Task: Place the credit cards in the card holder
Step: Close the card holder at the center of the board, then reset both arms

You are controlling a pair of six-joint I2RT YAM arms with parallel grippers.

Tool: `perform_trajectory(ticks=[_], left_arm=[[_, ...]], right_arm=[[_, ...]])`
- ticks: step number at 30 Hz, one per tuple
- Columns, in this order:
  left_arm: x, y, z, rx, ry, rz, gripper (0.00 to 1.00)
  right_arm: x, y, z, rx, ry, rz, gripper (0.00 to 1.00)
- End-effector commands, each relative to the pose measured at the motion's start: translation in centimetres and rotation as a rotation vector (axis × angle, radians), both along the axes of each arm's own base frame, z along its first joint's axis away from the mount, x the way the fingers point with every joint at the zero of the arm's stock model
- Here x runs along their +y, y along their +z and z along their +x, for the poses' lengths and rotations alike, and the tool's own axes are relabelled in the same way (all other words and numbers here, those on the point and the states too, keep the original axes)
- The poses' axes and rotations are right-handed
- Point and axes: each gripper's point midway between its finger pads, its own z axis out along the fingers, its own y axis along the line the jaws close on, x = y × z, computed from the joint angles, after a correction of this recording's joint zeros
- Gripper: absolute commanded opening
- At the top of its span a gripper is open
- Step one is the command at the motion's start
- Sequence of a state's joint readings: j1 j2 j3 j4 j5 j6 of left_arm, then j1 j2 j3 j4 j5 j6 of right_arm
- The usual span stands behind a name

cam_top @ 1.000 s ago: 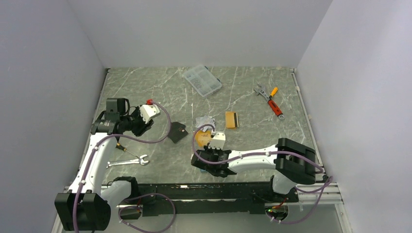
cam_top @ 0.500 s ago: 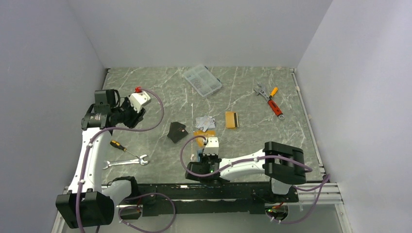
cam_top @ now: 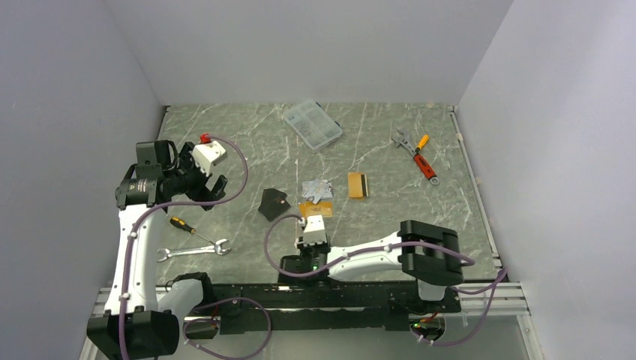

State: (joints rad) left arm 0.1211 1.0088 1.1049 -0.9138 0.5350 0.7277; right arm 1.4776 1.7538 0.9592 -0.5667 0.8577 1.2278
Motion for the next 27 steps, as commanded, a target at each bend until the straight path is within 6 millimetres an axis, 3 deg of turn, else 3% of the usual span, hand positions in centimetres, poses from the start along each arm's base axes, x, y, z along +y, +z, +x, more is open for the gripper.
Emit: perform_trajectory(ticks=[1, 6, 8, 11, 15, 18, 20, 23, 27], left_arm=[[-1.3, 1.3, -1.8, -0.002, -0.027, -0.069, 0.99], [-2.2, 1.4, -2.5, -0.011, -0.036, -0.116, 0.99], [-2.2, 1.5, -2.3, -0.014, -0.029, -0.124, 1.0], [-2.0, 1.4, -1.5, -0.017, -0.009, -0.128, 0.99], [-1.8, 1.1, 0.2, -0.018, 0.019, -0.148, 0.99], [-1.4, 1.5, 2.1, -0.033, 0.056, -0.167, 0.99], [-1.4, 1.6, 3.4, -0.037, 0.079, -0.192, 0.99], [-2.0, 0.8, 5.3, -0.063, 0.073, -0.259, 1.0], [-2.1, -2.5, 7.9, -0.097, 0.124, -0.34, 0.99]], right_arm=[[-3.8, -4.4, -7.1, 0.384, 0.094, -0.305, 0.42], [-1.2, 0.3, -4.0, 0.301, 0.109, -0.278, 0.65], [-0.1, 3.7, -2.1, 0.25, 0.115, -0.238, 0.77], [-0.2, 9.4, 1.3, 0.168, 0.102, -0.185, 0.96], [-1.7, 15.9, 6.6, 0.077, 0.059, -0.056, 1.0], [-4.5, 18.9, 10.9, 0.019, -0.001, 0.038, 1.0], [-7.9, 20.4, 13.8, -0.053, -0.076, 0.099, 1.0], [-13.7, 20.8, 16.9, -0.169, -0.202, 0.148, 1.0], [-21.9, 19.3, 19.1, -0.378, -0.339, 0.137, 0.99]])
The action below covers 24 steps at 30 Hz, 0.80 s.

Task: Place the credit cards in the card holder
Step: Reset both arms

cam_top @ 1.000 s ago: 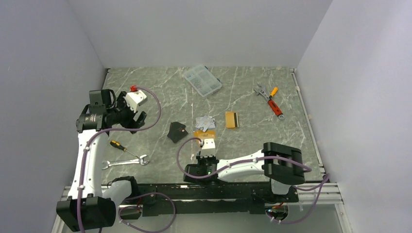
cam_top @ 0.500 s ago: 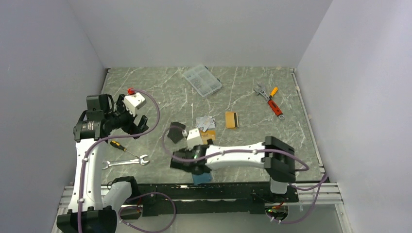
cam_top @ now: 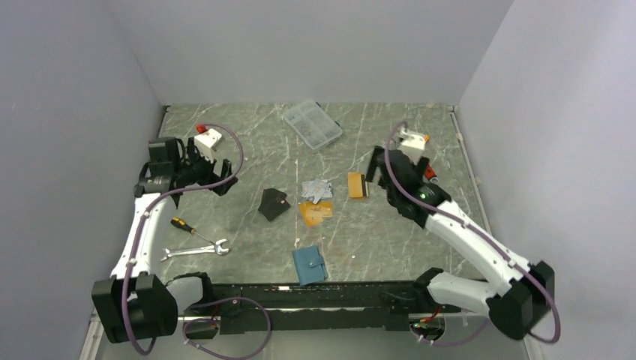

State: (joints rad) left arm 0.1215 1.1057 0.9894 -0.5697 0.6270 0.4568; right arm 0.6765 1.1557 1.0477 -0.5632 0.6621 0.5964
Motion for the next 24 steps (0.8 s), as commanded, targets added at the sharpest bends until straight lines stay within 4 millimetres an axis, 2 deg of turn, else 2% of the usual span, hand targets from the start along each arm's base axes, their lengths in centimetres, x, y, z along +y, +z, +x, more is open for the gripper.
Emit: perform_trajectory(ticks=[1, 4, 6, 8, 10, 13, 18, 21, 24], left_arm=[[-0.5, -1.6, 3.5, -0.084, 0.041, -0.116, 0.99], [-0.2, -3.6, 4.7, -0.045, 0.044, -0.12, 0.99], [0.0, -4.7, 5.5, -0.041, 0.047, -0.135, 0.99], [0.2, -5.3, 6.1, -0.082, 0.052, -0.168, 0.99], [-0.3, -5.6, 6.0, -0.142, 0.024, -0.203, 0.99], [-0.6, -5.4, 5.9, -0.257, 0.027, -0.236, 0.99], [-0.9, -5.5, 5.7, -0.237, 0.009, -0.301, 0.99], [-0.6, -6.5, 5.3, -0.237, 0.029, -0.278, 1.0], [0.5, -8.3, 4.5, -0.275, 0.082, -0.208, 0.99]], right_arm=[[-6.8, -0.8, 2.4, -0.232, -0.108, -0.082, 0.99], [-12.9, -2.8, 1.9, -0.328, -0.291, -0.206, 0.99], [-16.3, -4.5, 1.7, -0.312, -0.401, -0.201, 0.98], [-19.2, -6.4, 1.5, -0.28, -0.499, -0.184, 0.99], [-21.2, -8.0, 1.1, -0.254, -0.567, -0.206, 0.99], [-22.3, -9.2, 1.1, -0.273, -0.583, -0.209, 0.99], [-22.4, -10.5, 2.4, -0.293, -0.568, -0.211, 0.99], [-22.0, -11.1, 3.3, -0.286, -0.542, -0.211, 0.99], [-21.8, -11.2, 4.2, -0.279, -0.53, -0.209, 1.0]])
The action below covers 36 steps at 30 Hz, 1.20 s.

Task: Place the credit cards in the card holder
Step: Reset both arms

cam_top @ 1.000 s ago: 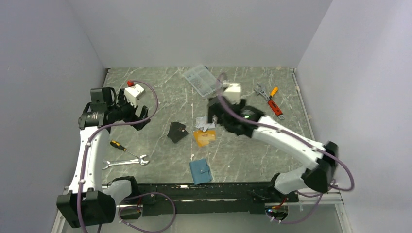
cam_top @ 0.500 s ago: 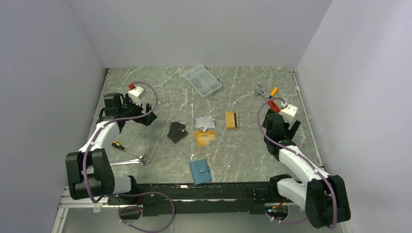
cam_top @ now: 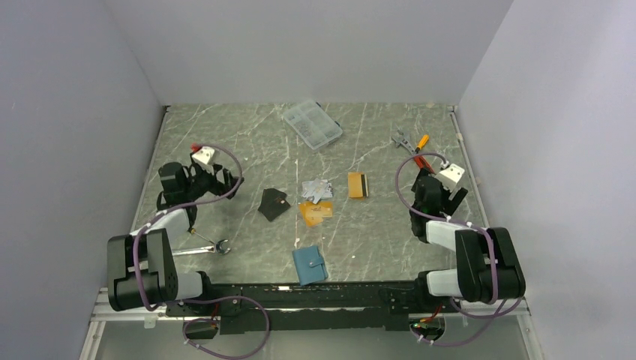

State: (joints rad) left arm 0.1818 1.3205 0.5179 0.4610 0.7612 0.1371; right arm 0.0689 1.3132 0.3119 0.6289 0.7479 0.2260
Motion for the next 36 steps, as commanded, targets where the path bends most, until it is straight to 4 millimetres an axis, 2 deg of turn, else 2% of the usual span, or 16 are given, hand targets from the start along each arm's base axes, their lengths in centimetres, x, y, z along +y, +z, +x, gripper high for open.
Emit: perform_trajectory(ticks=[1, 5, 11, 15, 18, 19, 20, 22, 23, 24, 25, 27, 28, 29, 32, 36], left_arm=[[1.0, -0.4, -0.6, -0.113, 0.056, 0.064, 0.99], [2.4, 0.6, -0.4, -0.217, 0.133, 0.11, 0.99], [3.0, 0.0, 0.2, -0.213, 0.169, 0.1, 0.99], [3.2, -0.6, 0.8, -0.164, 0.175, 0.088, 0.99], [3.5, -1.5, 1.8, -0.075, 0.18, 0.074, 0.99], [3.9, -1.0, 3.1, -0.043, 0.2, 0.065, 0.99], [4.4, -1.5, 4.1, 0.027, 0.217, 0.054, 0.99], [5.5, -4.7, 6.2, 0.241, 0.255, 0.034, 0.99], [5.5, -5.9, 6.5, 0.344, 0.241, 0.021, 0.99], [5.2, -6.2, 6.3, 0.383, 0.205, 0.01, 0.99], [4.9, -5.5, 6.2, 0.353, 0.178, 0.01, 0.99], [5.1, -2.7, 5.3, 0.159, 0.203, 0.042, 0.99], [4.3, -1.2, 4.1, 0.021, 0.184, 0.056, 0.99], [3.4, -0.7, 2.9, -0.074, 0.179, 0.085, 0.99], [1.7, -0.6, 0.9, -0.176, 0.16, 0.174, 0.99], [1.9, -0.8, 0.2, -0.19, 0.158, 0.149, 0.99]], right_arm=[[0.3, 2.7, 2.6, -0.125, 0.018, 0.014, 1.0], [0.2, 2.2, 2.7, -0.171, -0.001, 0.029, 1.0], [0.7, 1.9, 3.5, -0.143, 0.044, 0.028, 1.0], [3.2, 1.5, 5.4, -0.094, 0.247, -0.008, 1.0], [4.4, 2.0, 5.4, -0.142, 0.329, -0.009, 1.0], [4.7, 1.5, 4.5, -0.161, 0.366, -0.018, 1.0], [4.3, 2.2, 3.9, -0.224, 0.346, -0.055, 1.0], [4.3, 1.7, 3.6, -0.204, 0.332, -0.017, 1.0], [4.2, 2.1, 4.0, -0.215, 0.332, -0.043, 1.0], [4.1, 1.9, 4.3, -0.192, 0.325, -0.04, 1.0], [4.3, 1.3, 4.2, -0.166, 0.331, -0.014, 1.0], [4.1, 1.7, 4.2, -0.189, 0.328, -0.039, 1.0], [4.3, 1.6, 4.2, -0.182, 0.328, -0.022, 1.0], [4.3, 1.3, 4.2, -0.173, 0.328, -0.019, 1.0], [4.2, 1.5, 4.2, -0.177, 0.327, -0.025, 1.0], [4.2, 1.6, 4.2, -0.182, 0.326, -0.031, 1.0]])
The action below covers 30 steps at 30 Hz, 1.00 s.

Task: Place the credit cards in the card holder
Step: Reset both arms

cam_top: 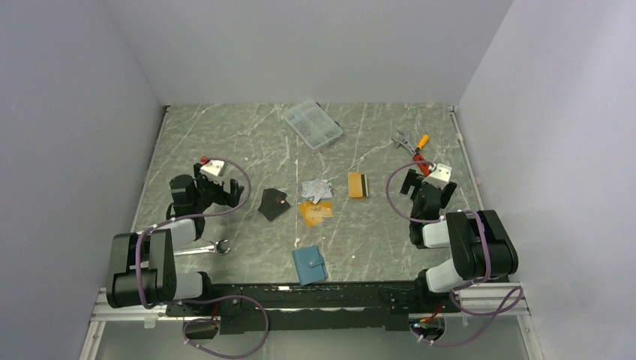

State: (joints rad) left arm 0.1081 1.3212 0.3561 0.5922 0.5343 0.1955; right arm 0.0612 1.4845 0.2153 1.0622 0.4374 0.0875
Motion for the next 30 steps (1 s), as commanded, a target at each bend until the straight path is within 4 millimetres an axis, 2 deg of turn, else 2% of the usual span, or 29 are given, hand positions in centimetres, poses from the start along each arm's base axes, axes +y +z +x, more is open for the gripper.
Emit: perform_trajectory(ticks=[1, 2, 4, 7, 8, 9, 11, 12, 15, 17, 18, 30], left_arm=[[1.3, 4.1, 1.2, -0.231, 0.033, 0.04, 1.0], [1.5, 4.3, 0.7, -0.26, 0.056, 0.038, 1.0], [3.2, 4.3, -0.4, -0.318, 0.183, 0.037, 0.99], [2.5, 5.8, -1.9, -0.484, 0.183, 0.02, 0.99], [2.8, 5.5, -1.5, -0.448, 0.187, 0.042, 0.99], [2.8, 4.1, -0.9, -0.356, 0.185, 0.051, 0.99], [3.1, 4.7, 0.3, -0.362, 0.207, 0.012, 0.99], [3.2, 4.1, 0.4, -0.318, 0.202, 0.017, 1.0], [2.8, 4.4, 0.3, -0.345, 0.172, 0.026, 0.99], [3.5, 3.6, 1.2, -0.271, 0.22, 0.016, 0.99], [3.8, 4.0, 1.4, -0.275, 0.232, 0.024, 0.99], [3.5, 4.0, 1.3, -0.292, 0.218, 0.02, 0.99]], right_arm=[[0.0, 2.6, 1.1, -0.096, 0.003, -0.001, 1.0], [0.1, 2.5, 1.1, -0.095, 0.005, 0.0, 1.0], [0.1, 2.7, 1.0, -0.105, 0.008, -0.005, 1.0], [0.3, 3.0, 0.6, -0.127, 0.018, -0.011, 1.0], [0.4, 3.0, 0.5, -0.131, 0.023, -0.012, 1.0], [0.4, 3.0, 0.5, -0.13, 0.022, -0.011, 1.0], [0.3, 2.8, 1.0, -0.111, 0.01, -0.005, 1.0], [0.3, 2.4, 1.5, -0.085, 0.011, 0.002, 1.0], [0.3, 2.3, 1.5, -0.082, 0.016, 0.009, 1.0], [0.3, 2.3, 1.4, -0.083, 0.016, 0.008, 1.0], [0.3, 2.3, 1.4, -0.083, 0.016, 0.009, 1.0], [0.2, 2.4, 1.3, -0.09, 0.014, 0.004, 1.0]])
